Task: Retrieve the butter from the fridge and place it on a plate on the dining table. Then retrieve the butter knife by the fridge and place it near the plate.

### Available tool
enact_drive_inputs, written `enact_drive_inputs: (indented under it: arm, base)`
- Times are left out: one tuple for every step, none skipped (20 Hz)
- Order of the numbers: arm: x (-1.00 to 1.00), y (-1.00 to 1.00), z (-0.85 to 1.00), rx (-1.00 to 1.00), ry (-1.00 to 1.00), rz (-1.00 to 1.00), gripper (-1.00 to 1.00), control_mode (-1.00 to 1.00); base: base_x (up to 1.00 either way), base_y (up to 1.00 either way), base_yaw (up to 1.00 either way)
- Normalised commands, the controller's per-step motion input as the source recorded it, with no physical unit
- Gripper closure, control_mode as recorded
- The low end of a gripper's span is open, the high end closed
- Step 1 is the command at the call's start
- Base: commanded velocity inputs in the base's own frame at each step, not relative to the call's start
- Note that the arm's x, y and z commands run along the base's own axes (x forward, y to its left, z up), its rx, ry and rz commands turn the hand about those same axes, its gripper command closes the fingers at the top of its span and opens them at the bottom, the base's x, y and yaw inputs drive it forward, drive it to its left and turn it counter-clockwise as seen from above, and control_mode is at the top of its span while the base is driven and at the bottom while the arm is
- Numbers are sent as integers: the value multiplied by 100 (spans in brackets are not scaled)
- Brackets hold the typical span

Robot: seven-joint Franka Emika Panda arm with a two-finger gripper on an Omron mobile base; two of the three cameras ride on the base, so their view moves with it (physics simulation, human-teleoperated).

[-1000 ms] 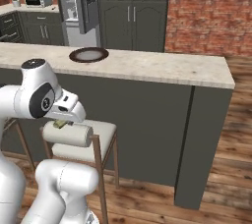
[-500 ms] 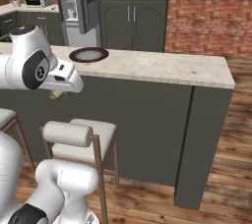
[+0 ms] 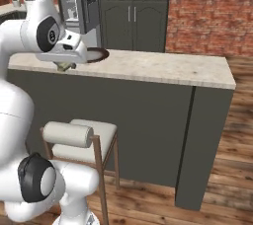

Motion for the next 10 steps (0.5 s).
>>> enact_drive_inputs:
  arm:
    - [68,18,1,-12,0,5,100,-100]
    - [77,21,0,-6,-3,11,100,-100]
    - [84,19,0,-3,-9,12,100,-100]
    - [84,23,-1,-2,-11,14,100,-100]
    - [72,9,-14,0,-3,13,100,-100]
    - [49,0,-14,0,-6,11,100,-100]
    - [23,0,-6,0,0,7,100,-100]
    - [23,0,-3,0,0,4,100,-100]
    - [38,0,0,0,0,6,100,-100]
    - [49,1,-5,0,0,1,100,-100]
  base:
    - [0,0,0]
    - [0,0,0]
    - [0,0,0]
    - [0,0,0]
    - [0,0,0]
    - [0,0,0]
    - [0,0,0]
    - [0,0,0]
    - [0,0,0]
    - [0,0,0]
